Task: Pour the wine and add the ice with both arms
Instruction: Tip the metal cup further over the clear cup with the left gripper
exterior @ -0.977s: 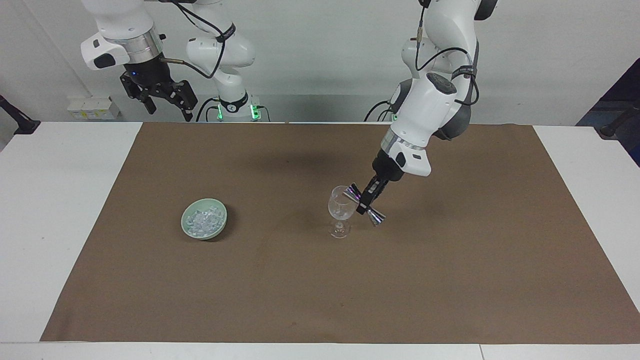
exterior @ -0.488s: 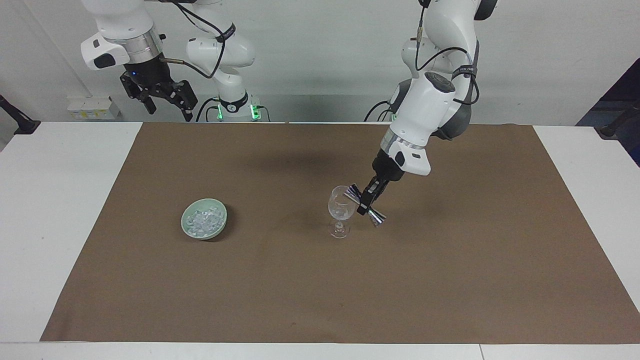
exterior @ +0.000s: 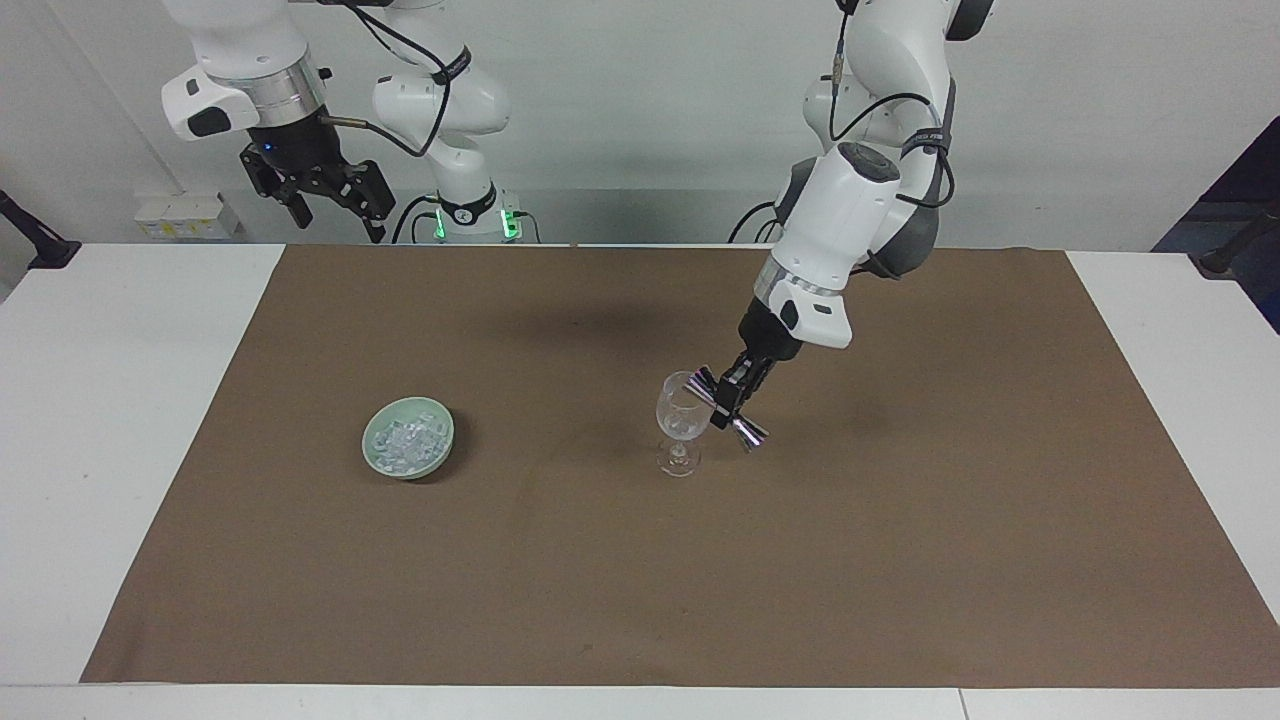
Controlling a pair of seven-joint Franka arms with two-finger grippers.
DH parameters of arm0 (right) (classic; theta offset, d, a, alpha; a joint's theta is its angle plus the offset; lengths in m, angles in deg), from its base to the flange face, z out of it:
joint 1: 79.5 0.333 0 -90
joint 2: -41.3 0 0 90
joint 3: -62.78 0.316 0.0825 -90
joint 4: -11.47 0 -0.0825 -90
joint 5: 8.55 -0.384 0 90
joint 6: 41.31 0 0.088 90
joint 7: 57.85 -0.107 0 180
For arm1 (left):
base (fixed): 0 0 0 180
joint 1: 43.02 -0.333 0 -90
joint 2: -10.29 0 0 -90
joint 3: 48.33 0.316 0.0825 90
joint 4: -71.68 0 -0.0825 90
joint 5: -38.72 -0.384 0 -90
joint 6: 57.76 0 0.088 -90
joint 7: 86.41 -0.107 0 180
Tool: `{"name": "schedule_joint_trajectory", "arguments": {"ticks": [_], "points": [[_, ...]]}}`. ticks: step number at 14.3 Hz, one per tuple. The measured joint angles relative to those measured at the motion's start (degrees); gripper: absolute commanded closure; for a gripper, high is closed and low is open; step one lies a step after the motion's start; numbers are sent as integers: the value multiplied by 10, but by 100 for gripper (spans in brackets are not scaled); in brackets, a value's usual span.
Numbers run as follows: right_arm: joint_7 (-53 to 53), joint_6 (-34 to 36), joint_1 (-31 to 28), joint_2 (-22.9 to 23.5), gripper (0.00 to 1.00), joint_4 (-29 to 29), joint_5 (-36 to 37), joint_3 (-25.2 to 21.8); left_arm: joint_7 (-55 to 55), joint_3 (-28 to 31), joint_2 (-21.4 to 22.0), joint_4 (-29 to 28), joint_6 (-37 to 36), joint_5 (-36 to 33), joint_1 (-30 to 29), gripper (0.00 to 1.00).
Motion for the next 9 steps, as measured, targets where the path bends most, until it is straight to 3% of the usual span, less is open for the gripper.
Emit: {"name": "schedule_joint_trajectory", "arguments": {"ticks": [9], "points": [[0,0,0,0,0,0,0,0,0,0,0,-1,0,-28,4,100]]}}
